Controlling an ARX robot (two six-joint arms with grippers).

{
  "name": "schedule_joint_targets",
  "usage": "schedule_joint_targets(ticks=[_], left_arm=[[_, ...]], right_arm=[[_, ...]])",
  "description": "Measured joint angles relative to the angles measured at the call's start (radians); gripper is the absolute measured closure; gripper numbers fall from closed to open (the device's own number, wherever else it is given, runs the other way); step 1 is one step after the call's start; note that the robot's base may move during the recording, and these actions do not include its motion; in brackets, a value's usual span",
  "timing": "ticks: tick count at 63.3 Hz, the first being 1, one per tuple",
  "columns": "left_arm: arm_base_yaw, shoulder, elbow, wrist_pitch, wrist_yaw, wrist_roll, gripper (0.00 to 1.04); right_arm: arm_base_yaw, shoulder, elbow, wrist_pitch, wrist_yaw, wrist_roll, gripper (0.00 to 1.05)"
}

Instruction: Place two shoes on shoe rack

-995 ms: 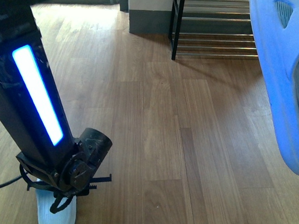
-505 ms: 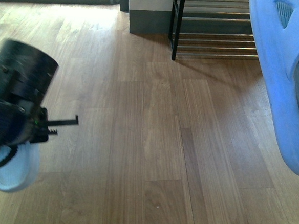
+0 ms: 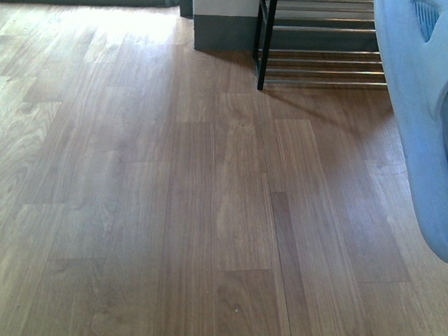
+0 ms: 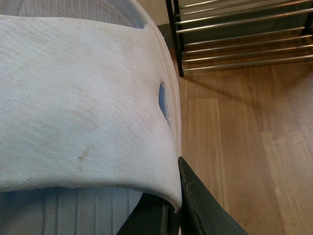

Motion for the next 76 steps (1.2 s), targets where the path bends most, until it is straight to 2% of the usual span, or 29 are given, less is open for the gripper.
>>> schedule_joint_targets(ticks=[10,76], left_arm=[[-0.055,-0.185,-0.044,-0.095,-0.089,0.027,1.03],[-0.065,-0.225,-0.050,-0.105,-0.094,0.036,1.03]], right_arm=[[0.000,0.000,0.000,0.000,0.000,0.000,1.03],[0.000,0.000,-0.001,0.000,0.000,0.000,1.03]])
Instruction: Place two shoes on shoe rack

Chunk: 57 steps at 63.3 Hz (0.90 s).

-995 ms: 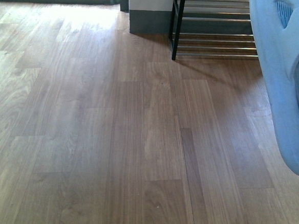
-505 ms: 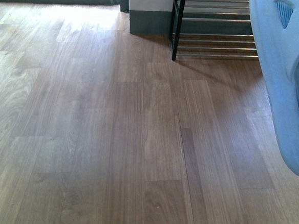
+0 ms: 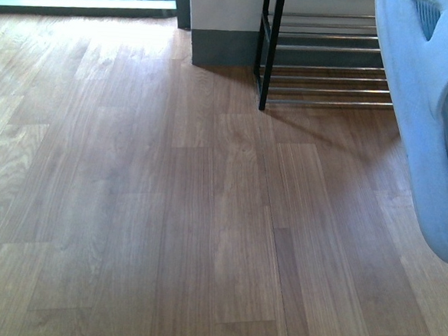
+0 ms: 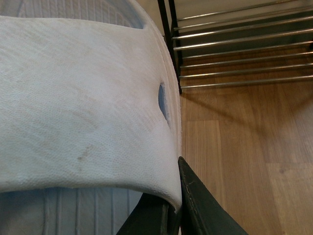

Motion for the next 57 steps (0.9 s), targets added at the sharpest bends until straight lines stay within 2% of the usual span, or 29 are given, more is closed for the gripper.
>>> schedule_joint_targets(ticks=[57], left_arm=[[-0.001,0.001,0.000,0.000,-0.001,0.002,1.03]], right_arm=[[0.004,-0.001,0.000,0.000,-0.002,0.002,1.03]])
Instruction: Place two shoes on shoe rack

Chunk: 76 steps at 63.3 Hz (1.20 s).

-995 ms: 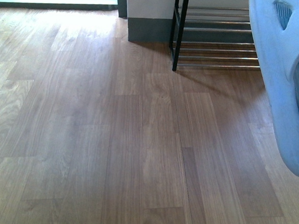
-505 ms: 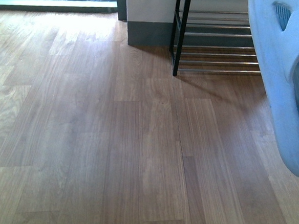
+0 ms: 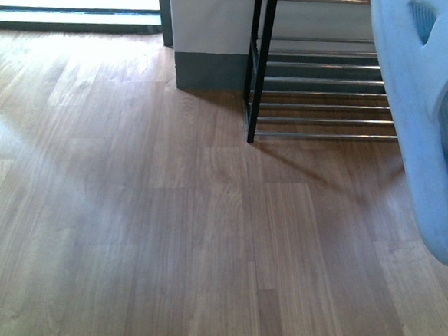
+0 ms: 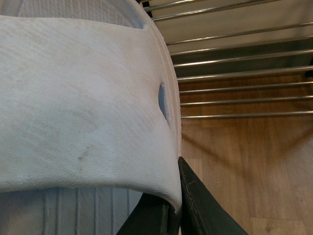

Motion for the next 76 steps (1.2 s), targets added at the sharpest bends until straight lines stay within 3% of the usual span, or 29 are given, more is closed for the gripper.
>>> schedule_joint_targets(ticks=[76], left_arm=[[-0.002,0.002,-0.001,0.000,0.002,0.000,1.03]], right_arm=[[-0.005,0.001,-0.001,0.000,0.002,0.001,1.03]])
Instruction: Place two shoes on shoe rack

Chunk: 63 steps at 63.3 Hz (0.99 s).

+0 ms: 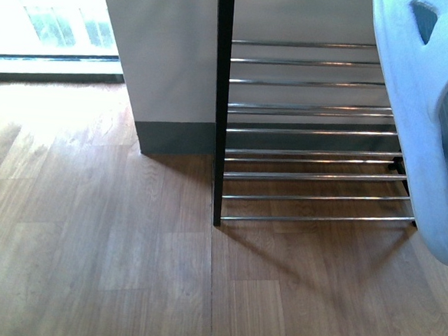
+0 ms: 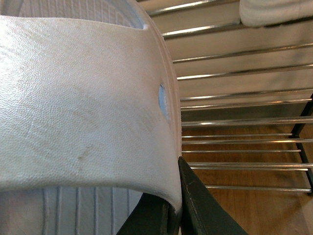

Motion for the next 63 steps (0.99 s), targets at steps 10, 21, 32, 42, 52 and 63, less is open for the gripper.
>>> schedule_joint_targets(ticks=[10,21,32,42,52,63], left_arm=[[0.000,0.000,-0.001,0.000,0.000,0.000,1.03],[0.000,0.000,-0.002,0.000,0.000,0.000,1.03],[0.000,0.000,-0.003,0.000,0.000,0.000,1.03],[0.000,0.000,-0.003,0.000,0.000,0.000,1.03],[0.000,-0.001,-0.004,0.000,0.000,0.001,1.03],[0.000,-0.001,-0.004,0.000,0.000,0.001,1.03]], right_arm=[[0.000,0.000,0.000,0.000,0.000,0.000,1.03],[0.000,0.000,0.000,0.000,-0.001,0.000,1.03],[0.000,0.000,0.000,0.000,-0.002,0.000,1.03],[0.000,0.000,0.000,0.000,-0.002,0.001,1.03],[0.000,0.000,0.000,0.000,-0.002,0.001,1.03],[0.029,0.122,0.066,0.139,0.006,-0.049,1.03]])
